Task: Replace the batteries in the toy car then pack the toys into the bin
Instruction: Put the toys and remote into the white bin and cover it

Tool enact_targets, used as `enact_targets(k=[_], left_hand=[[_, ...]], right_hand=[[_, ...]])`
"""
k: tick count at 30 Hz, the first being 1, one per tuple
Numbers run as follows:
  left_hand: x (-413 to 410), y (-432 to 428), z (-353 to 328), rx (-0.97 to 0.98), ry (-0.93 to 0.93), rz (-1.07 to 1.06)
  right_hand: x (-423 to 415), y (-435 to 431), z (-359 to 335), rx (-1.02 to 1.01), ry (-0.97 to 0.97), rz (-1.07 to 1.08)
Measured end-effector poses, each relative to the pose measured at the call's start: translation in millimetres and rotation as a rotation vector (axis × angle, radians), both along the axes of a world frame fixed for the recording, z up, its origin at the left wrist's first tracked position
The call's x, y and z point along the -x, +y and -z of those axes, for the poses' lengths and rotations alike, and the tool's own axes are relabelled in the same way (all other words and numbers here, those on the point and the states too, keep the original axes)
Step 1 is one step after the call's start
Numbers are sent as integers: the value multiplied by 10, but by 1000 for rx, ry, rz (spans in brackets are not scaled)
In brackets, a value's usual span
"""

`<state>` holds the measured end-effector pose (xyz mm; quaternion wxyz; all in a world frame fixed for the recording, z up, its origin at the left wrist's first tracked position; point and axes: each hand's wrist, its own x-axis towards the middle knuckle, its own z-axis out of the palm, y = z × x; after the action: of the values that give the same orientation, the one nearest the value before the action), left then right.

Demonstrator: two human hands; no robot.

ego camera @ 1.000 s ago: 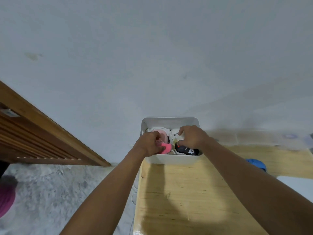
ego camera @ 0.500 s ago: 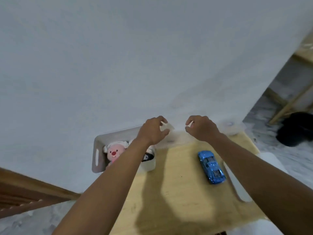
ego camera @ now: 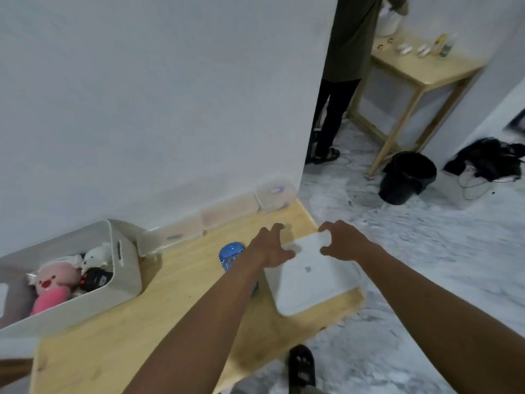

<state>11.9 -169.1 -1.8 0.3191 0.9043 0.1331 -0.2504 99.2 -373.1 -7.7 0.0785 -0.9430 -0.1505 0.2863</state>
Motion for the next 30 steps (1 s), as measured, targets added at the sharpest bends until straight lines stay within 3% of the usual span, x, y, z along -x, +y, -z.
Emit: enact_targets(k=[5,10,18,30], left_hand=[[12,-502,352,-52,193,14],[69,-761,586,-119,244,-34],[194,-930,923,-211,175,-175],[249,-936,1033,-241,14,-342]], right_hand=[[18,-446,407,69,96,-58],[111,-600,726,79,107,-134],[171,-704,1045,-110,129,-109],[187,-676,1099,-220,38,-4]])
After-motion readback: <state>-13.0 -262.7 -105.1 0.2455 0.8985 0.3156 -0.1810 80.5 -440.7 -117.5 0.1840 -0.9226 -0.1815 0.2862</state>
